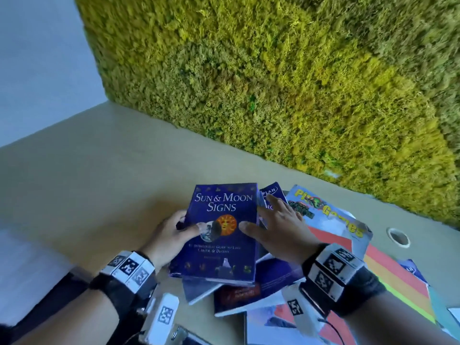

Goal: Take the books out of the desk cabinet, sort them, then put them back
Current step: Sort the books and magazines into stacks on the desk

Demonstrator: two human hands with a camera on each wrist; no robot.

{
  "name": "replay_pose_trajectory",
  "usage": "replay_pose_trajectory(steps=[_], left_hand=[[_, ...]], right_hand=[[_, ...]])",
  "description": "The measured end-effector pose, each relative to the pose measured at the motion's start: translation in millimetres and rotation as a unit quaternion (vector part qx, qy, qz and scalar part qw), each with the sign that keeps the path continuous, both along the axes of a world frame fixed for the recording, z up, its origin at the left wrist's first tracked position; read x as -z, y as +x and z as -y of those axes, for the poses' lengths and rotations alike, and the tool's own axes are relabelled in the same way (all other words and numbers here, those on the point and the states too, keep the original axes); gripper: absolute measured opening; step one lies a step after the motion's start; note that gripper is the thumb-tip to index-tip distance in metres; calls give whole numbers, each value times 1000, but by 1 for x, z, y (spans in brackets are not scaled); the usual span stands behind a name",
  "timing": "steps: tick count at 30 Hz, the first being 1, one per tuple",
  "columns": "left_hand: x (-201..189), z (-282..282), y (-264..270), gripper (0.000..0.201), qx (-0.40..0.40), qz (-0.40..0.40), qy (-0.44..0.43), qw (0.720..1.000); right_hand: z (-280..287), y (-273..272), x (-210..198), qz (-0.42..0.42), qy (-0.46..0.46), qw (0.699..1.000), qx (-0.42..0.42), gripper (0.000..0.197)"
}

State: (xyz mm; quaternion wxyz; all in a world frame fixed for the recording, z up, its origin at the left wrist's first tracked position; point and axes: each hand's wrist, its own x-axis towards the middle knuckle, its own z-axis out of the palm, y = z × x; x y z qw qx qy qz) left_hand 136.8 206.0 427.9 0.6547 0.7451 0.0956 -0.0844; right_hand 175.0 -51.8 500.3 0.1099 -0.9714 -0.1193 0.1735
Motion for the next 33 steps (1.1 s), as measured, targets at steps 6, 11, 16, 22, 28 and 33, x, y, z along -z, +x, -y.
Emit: replay_pose_trajectory(steps=[6,11,16,22,28,33], left_hand=[[-15,-27,5,37,-101,-6,-207,973],[-20,-78,37,39,-175,10,-221,959],[-18,-98,66,25,-224,12,-199,954],[-25,-85,128,50,-110,-68,-227,965],[-11,-66,185,79,5,7,-25,1000],[13,-49,219,53,21,44,244,968]], right_hand=[[-38,20,5,-43,278,960,20,93],[-85,39,-2,-197,490,834,161,83],[-114,43,28,-291,471,810,196,45],[-115,79,25,-232,528,748,327,9],[-108,108,10,-222,556,708,376,21],[-77,105,-8,-183,522,767,326,29]])
